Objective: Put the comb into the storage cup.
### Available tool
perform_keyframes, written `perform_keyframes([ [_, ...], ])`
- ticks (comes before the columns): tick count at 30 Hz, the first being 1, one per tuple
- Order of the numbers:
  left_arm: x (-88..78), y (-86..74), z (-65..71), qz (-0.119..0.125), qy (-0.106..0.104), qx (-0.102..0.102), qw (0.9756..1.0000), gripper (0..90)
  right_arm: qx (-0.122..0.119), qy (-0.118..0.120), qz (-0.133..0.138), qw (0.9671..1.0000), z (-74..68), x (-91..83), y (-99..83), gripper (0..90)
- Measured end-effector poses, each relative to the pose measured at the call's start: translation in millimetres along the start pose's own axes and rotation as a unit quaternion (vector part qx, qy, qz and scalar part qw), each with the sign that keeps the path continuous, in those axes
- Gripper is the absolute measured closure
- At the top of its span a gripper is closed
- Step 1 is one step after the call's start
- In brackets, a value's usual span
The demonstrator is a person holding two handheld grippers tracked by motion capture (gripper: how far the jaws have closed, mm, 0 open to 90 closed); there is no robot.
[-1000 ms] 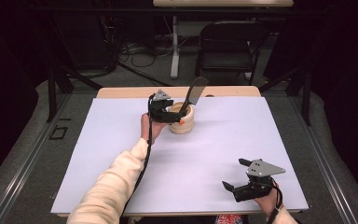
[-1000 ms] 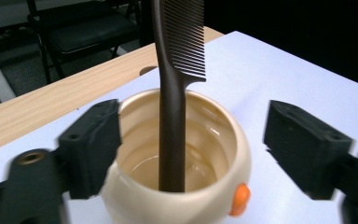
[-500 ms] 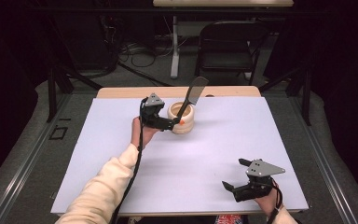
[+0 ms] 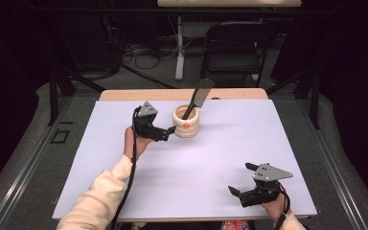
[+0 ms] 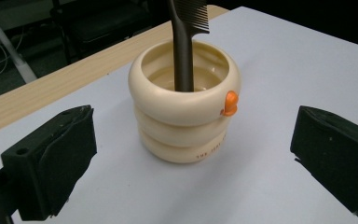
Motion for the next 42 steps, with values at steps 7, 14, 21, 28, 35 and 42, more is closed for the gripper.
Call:
perform_keyframes([
  [7,-5.8,-14.6,-2.2,-0.007,0.004,-0.005,1.0,0.1,-0.003,0.001,0.0,1.0,-0.4,0.0,0.0,0.0],
  [14,-15.7,-23.2,-5.8,-0.005,0.013,-0.009,0.9999,0.1,-0.004,0.001,0.0,1.0,-0.5,-0.1,0.0,0.0],
  [21,-23.5,-29.1,-4.9,-0.003,0.019,-0.008,0.9998,0.1,-0.004,0.002,0.0,1.0,-0.7,0.0,0.0,0.0],
  [28,-32.3,-35.3,-6.1,0.0,0.026,-0.011,0.9996,0.1,-0.005,0.001,0.0,1.0,-1.1,0.3,-0.1,0.0],
  [35,-38.3,-41.4,-6.2,0.001,0.03,-0.012,0.9995,0.1,-0.005,0.001,0.001,1.0,-0.6,-0.5,-0.4,0.0],
  [42,-43.3,-44.5,-5.8,0.001,0.034,-0.012,0.9993,0.1,-0.001,-0.004,-0.001,1.0,1.1,-1.9,-2.4,0.0],
])
Point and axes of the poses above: each handheld gripper's, and its own axes: x roughly forward along the jaws, y roughly out of its top, z roughly to its right, the point moved 10 cm from there along x, roughly forward along the jaws, and after that the axes turned 7 degrees about -z, right-handed, at the moved point
